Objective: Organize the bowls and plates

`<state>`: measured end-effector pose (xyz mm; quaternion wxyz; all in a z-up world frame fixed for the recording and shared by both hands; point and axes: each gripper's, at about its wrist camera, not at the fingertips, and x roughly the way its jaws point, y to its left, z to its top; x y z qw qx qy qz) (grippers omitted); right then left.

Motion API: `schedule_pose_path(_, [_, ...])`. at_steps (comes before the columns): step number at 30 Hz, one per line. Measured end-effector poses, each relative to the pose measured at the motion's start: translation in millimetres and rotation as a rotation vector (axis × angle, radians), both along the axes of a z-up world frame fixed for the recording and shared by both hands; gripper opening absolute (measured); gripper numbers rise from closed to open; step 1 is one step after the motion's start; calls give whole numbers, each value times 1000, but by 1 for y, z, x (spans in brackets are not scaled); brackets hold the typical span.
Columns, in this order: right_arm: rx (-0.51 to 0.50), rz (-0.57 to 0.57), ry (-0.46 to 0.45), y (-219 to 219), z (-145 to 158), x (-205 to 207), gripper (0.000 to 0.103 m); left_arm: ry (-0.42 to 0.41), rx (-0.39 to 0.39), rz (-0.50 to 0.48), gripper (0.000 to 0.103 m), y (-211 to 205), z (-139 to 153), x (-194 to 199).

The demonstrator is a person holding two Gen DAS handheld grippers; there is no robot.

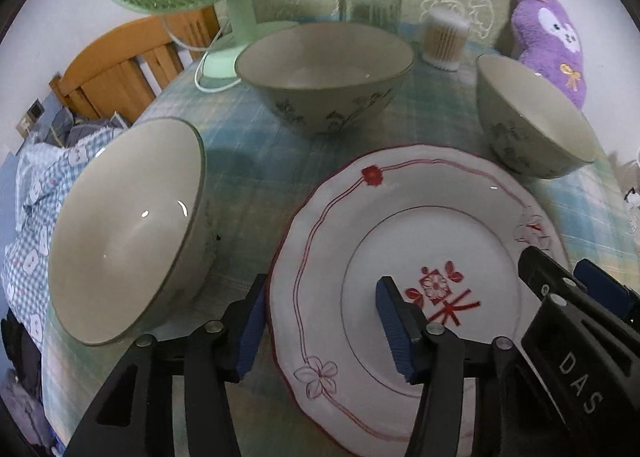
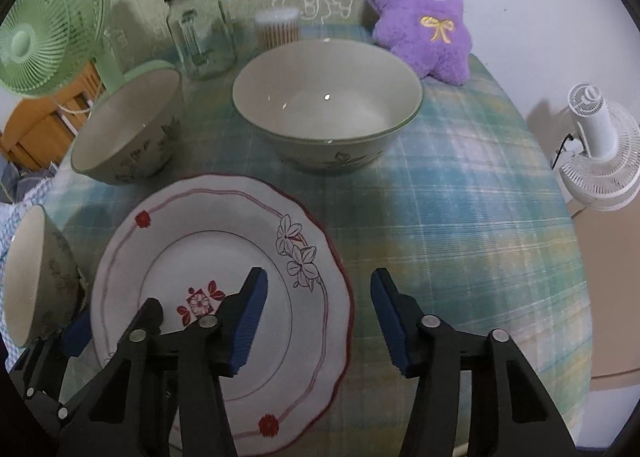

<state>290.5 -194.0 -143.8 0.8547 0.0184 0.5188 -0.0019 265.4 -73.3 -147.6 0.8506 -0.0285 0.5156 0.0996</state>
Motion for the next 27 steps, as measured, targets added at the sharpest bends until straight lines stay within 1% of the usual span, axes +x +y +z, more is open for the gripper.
schedule_pose_path(3, [2, 3, 12, 1, -6, 6, 51, -22, 13, -1, 54, 0, 1, 2])
schedule_pose_path(6, [4, 6, 19, 3, -9, 11, 48, -24, 14, 2, 54, 0, 1, 2])
schedule_pose_path(15, [-7, -10, 40, 4, -9, 12, 47, -11, 13, -19, 53, 3, 0, 6])
schedule_pose_path(20, [14, -18, 72, 3, -8, 0, 46, 5, 1, -44, 53, 6, 1, -2])
schedule_pose_path(23, [27, -23, 94, 4, -7, -11, 44, 19, -3, -42, 52, 10, 1, -11])
schedule_pose_path(27, [24, -24, 115, 7, -7, -29, 40, 32, 10, -44, 51, 12, 1, -23])
